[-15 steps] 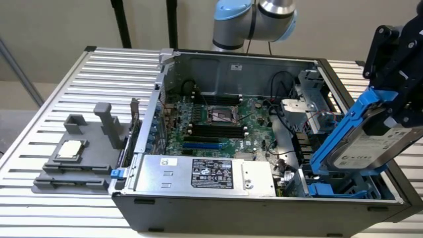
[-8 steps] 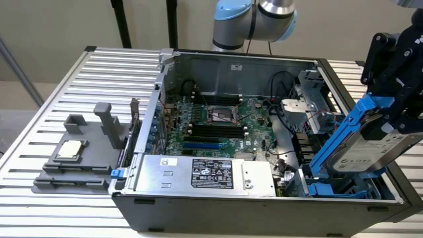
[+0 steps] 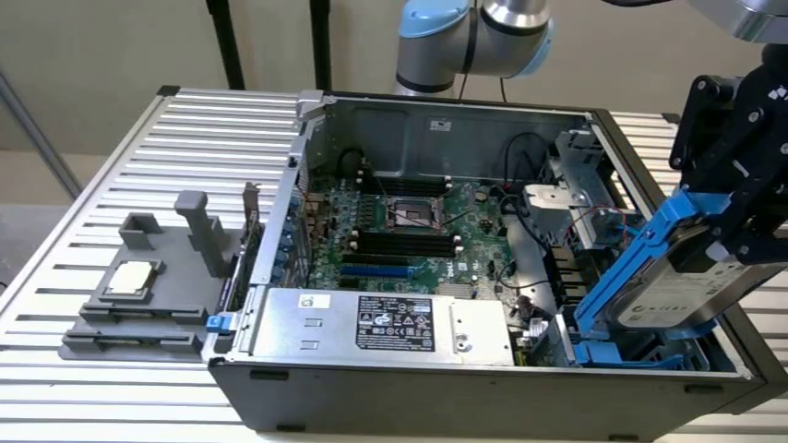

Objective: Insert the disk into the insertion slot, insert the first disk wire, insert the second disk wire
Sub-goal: 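Insert the disk into the insertion slot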

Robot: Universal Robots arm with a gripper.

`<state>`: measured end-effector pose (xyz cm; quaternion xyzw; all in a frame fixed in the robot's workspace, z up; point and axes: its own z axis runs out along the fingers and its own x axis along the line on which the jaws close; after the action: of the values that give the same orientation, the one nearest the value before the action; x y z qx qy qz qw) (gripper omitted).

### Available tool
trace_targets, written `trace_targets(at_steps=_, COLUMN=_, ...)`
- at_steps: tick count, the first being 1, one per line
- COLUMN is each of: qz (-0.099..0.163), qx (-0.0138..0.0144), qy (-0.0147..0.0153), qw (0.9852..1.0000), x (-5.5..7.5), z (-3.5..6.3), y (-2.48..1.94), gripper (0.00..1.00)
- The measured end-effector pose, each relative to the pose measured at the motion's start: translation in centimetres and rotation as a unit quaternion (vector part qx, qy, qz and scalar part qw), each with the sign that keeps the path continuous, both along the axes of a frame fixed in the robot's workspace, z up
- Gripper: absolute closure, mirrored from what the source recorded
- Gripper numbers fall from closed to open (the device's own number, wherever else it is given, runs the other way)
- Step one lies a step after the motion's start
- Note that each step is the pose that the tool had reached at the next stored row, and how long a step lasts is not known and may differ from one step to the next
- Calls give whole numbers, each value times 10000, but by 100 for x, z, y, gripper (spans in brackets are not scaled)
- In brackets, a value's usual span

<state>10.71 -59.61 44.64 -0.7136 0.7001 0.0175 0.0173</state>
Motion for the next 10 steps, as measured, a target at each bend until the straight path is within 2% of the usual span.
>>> trace_targets(at_steps=3, qz=0, qx=12, qy=15, qw=10000, x=0, z=-7, y=-20, gripper=68)
trace_targets(at_steps=10, qz=0, qx=20, qy=19, qw=10000, x=-18, z=-22, y=-23, gripper=68)
